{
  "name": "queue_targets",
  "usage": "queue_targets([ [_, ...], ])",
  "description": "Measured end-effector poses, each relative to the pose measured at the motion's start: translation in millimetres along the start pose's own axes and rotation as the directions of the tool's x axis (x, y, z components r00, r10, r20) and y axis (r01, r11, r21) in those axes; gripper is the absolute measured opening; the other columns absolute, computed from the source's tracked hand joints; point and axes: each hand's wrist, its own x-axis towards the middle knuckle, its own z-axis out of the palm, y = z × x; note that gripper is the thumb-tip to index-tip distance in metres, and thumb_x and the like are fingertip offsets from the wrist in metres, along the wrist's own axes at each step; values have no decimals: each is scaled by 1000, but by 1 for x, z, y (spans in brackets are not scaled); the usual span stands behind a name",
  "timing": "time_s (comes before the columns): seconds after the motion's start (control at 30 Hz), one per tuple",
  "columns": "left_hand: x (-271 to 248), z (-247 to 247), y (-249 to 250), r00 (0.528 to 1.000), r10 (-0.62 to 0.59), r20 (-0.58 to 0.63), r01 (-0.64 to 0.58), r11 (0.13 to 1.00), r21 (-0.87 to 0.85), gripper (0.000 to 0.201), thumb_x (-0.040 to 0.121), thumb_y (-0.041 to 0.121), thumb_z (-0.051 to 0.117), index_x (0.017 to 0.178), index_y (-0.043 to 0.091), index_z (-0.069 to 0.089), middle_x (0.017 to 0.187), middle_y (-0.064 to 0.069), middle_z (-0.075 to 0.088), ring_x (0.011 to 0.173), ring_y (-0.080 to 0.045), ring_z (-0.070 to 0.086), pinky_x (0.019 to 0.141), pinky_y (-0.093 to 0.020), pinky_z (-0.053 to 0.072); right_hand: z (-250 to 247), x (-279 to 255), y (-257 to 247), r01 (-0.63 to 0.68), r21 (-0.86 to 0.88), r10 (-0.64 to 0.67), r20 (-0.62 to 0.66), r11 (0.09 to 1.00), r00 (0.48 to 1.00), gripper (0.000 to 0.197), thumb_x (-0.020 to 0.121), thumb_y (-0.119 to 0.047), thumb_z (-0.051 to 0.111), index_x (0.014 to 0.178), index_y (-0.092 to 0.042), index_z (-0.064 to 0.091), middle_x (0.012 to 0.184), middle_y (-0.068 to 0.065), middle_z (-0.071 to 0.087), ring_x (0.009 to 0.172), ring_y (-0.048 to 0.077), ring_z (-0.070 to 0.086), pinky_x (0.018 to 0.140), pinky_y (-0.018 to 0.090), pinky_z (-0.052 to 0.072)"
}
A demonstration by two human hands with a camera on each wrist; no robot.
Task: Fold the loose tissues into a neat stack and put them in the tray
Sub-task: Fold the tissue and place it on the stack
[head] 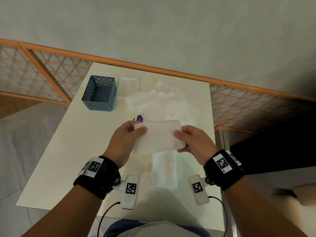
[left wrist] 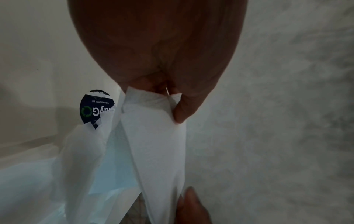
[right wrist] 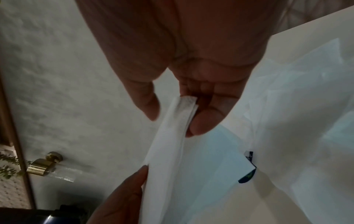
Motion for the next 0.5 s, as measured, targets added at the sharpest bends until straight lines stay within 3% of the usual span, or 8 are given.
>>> queue_targets([
  [0.1, -1, 0, -1, 1000, -9, 20, 9, 1000, -2, 12, 97, 7, 71, 109, 7, 70, 114, -17, 77, 101, -31, 71, 101, -51, 53, 0, 6, 3, 58, -85, -62, -45, 995, 997, 1, 97, -14, 70, 98, -15, 70, 93, -1, 77, 87, 18, 72, 66, 32, 56],
  [0.17, -3, 0, 0, 1000, -7, 27, 6, 1000, 25, 12, 98, 18, 72, 106, 9, 72, 110, -15, 77, 98, -29, 70, 98, -48, 54, -1, 9, 2, 95, -120, -104, -65, 988, 992, 5, 99, -13, 68, 96, -16, 70, 91, -3, 76, 85, 16, 71, 63, 31, 55],
  [0.3, -4, -4, 5, 997, 54, -54, -49, 995, 92, 35, 100, 43, 66, 96, 8, 74, 96, -9, 78, 82, -19, 70, 83, -37, 57, -7, 13, -4, 154, -179, -162, -33, 972, 986, 12, 102, -10, 62, 96, -18, 69, 92, -2, 73, 79, 11, 68, 61, 28, 55],
  [0.4, 4, -17, 1, 973, 186, -138, -146, 956, 256, 33, 98, 39, 72, 94, 6, 73, 81, -1, 69, 73, -15, 59, 74, -34, 49, -17, 16, -6, 180, -302, -179, 30, 936, 983, 10, 103, -10, 60, 98, -11, 69, 90, 5, 72, 74, 13, 65, 58, 26, 54],
  [0.5, 11, -33, -2, 964, 219, -153, -154, 924, 351, 15, 85, 34, 79, 87, 20, 74, 84, 0, 69, 75, -16, 59, 73, -37, 47, -28, 25, -1, 148, -502, -94, 131, 852, 987, 9, 102, -14, 62, 99, -12, 70, 88, 4, 72, 73, 14, 65, 60, 26, 53],
])
